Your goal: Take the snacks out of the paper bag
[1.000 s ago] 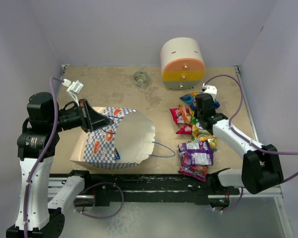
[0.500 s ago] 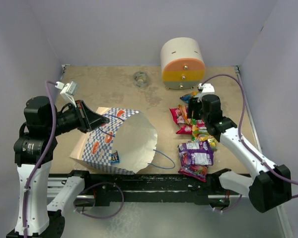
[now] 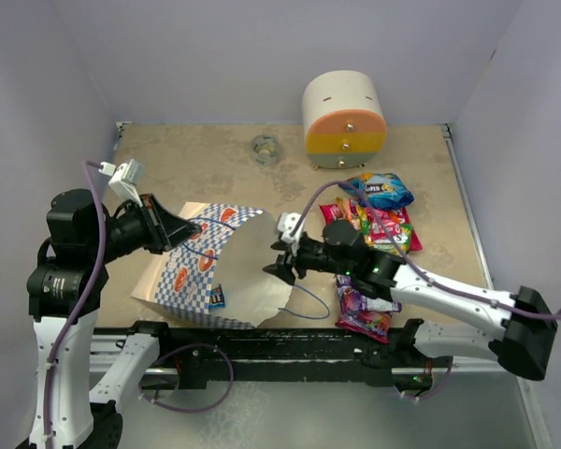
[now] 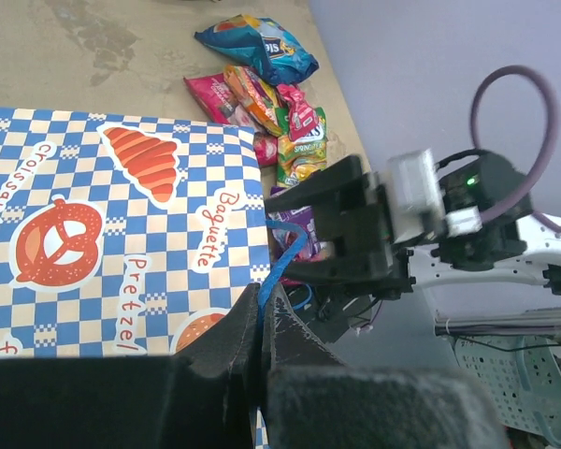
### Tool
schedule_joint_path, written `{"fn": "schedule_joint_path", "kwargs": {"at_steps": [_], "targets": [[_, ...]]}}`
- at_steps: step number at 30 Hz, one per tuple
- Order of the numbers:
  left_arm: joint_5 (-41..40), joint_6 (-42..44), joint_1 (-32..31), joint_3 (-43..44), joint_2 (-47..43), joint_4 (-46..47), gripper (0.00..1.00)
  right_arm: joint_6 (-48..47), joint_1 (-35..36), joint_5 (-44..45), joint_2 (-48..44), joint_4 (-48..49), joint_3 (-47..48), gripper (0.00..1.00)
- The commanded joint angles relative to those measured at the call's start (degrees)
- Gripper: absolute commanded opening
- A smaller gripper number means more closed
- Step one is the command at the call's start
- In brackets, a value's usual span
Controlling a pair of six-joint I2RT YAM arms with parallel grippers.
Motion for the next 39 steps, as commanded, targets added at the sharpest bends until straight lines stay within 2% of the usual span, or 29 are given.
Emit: {"fn": "schedule_joint_path", "kwargs": {"at_steps": [1,7,13,16,19,24,31,35,39], "targets": [[-0.6,-1.7,-0.1,0.7,0.7,3.2,0.0,-6.8,5.3,-1.6,10.4,13.6,1.5,0.57],[-0.6,-1.5,-0.1,3.9,3.0,3.7,0.0,-12.7,9.1,-2.5,28.9,19.8,10.1,0.56],[0.8,-1.2,-0.1,6.5,4.9,4.6,0.0,-12.4,9.2,-1.2,39.7,25.8,17.2,0.56],[3.5,-2.7,-0.2,6.2,6.4,7.1,0.0,-4.4,9.3,7.5,43.5,34.2,18.5,0.59],[6.1,-3.7,-0.1,6.9,9.3,9.1,0.0,4.0,9.3,19.9,46.7,39.2,21.0,0.63],[9.3,-4.6,-0.2,9.1,13.2,12.3,0.0,11.7,9.3,35.1,50.2,39.3,25.1,0.68],[11.7,-4.3,-0.1,11.4,17.0,14.1,0.0,14.0,6.3,50.8,50.3,36.5,26.6,0.73],[11.9,-4.0,-0.2,14.1,19.5,14.9,0.0,14.7,4.5,56.7,48.2,34.2,23.7,0.74],[12.1,-4.1,-0.1,19.0,23.9,17.4,0.0,15.3,4.2,57.9,45.3,33.8,19.6,0.75]]}}
